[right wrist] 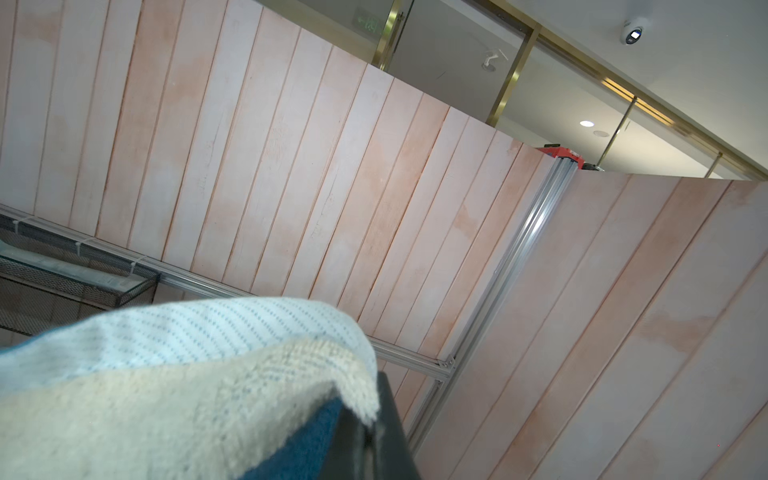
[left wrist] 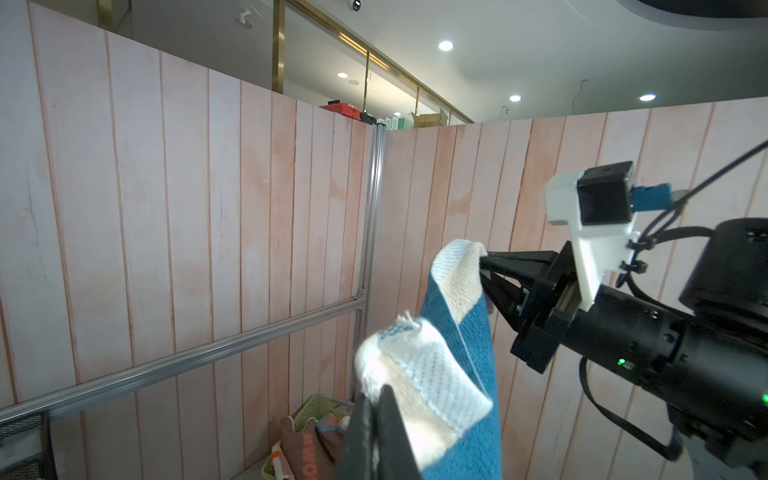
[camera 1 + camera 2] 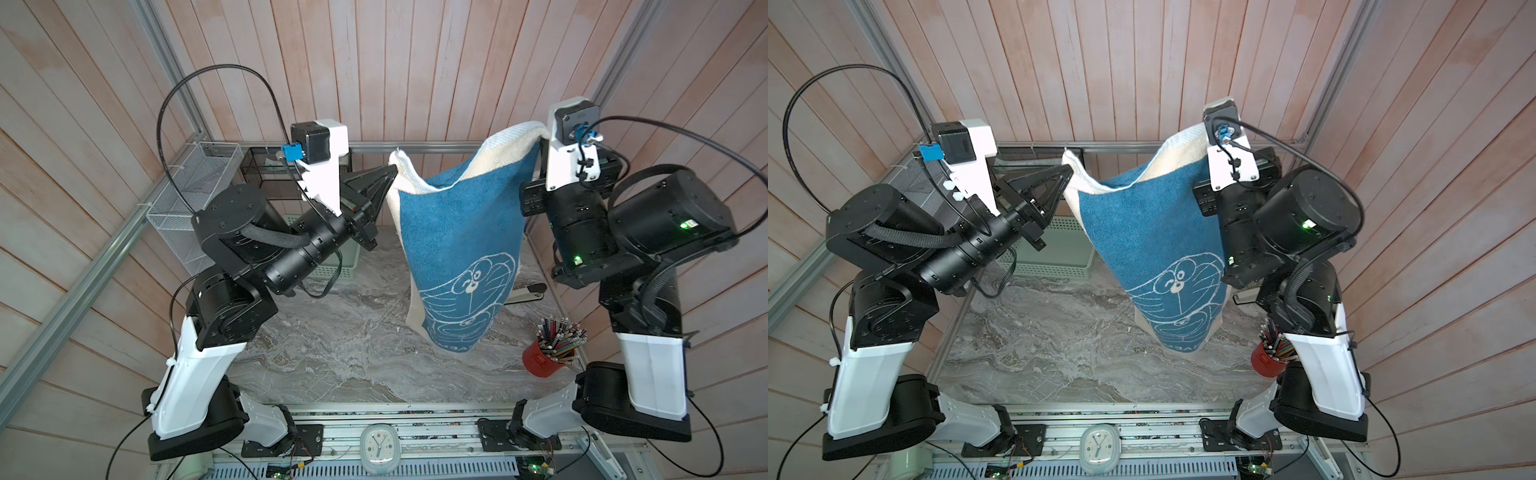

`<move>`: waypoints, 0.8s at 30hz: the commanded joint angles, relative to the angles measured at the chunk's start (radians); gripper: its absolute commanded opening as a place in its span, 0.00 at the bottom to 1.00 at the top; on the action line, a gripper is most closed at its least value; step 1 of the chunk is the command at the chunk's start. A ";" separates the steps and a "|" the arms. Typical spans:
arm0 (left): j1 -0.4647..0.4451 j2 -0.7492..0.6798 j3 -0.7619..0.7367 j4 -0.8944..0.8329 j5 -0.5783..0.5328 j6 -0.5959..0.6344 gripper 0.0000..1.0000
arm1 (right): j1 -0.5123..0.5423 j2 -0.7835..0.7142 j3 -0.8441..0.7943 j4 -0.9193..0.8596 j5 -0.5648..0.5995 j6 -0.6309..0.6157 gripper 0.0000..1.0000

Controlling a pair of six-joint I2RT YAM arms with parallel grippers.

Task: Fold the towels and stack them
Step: 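Lift the towel by its corners with both grippers, hanging it up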

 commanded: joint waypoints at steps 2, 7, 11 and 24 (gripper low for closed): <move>0.092 0.114 0.160 -0.115 -0.021 0.015 0.00 | -0.023 0.037 0.020 0.233 0.041 -0.214 0.00; 0.272 0.202 0.188 -0.129 0.075 -0.041 0.00 | -0.247 0.105 0.049 0.117 -0.106 -0.065 0.00; 0.428 0.251 0.130 -0.088 0.187 -0.102 0.00 | -0.523 0.205 0.066 -0.119 -0.379 0.250 0.00; 0.671 0.502 -0.021 0.090 0.449 -0.147 0.00 | -0.742 0.542 0.035 -0.260 -0.782 0.520 0.00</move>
